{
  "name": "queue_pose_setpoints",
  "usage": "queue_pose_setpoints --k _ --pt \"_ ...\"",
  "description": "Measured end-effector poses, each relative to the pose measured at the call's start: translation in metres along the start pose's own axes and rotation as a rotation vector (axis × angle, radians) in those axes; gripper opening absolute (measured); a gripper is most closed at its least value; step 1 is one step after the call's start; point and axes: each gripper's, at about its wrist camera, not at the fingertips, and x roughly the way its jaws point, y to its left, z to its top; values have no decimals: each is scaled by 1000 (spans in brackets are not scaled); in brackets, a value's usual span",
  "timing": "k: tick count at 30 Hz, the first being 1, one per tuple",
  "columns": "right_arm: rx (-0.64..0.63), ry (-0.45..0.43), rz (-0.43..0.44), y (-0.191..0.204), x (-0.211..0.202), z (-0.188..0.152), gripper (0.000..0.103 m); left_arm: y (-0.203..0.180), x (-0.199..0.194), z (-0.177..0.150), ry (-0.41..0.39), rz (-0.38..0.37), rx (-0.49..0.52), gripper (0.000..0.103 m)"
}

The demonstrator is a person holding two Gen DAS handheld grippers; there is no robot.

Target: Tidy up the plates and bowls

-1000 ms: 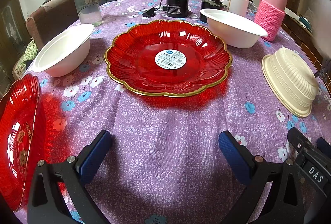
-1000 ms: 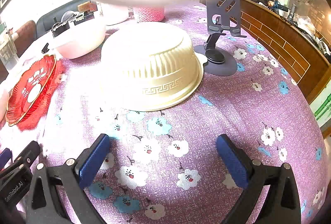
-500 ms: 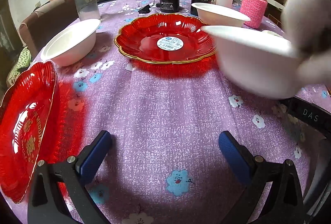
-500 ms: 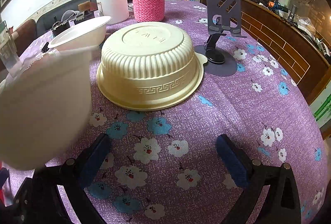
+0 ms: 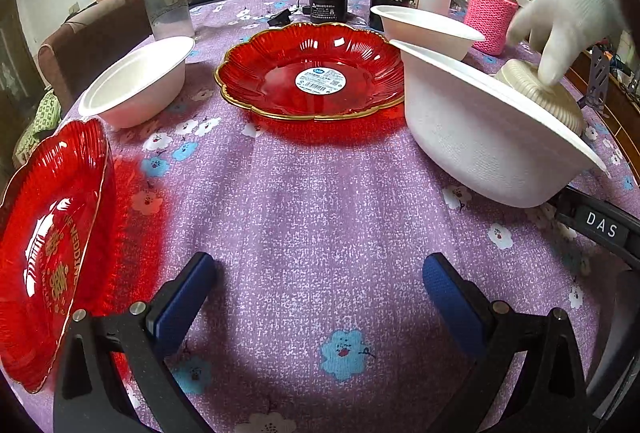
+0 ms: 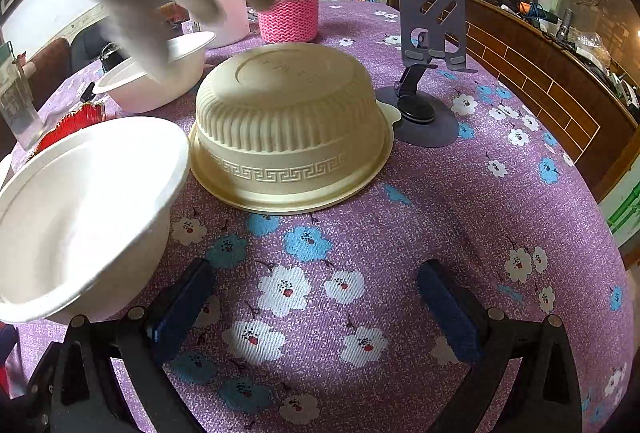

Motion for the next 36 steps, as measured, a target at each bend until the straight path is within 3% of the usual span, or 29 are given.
queue_pose_setpoints --k 36 --pt "-20 -3 16 15 2 -1 102 1 0 0 0 1 -2 103"
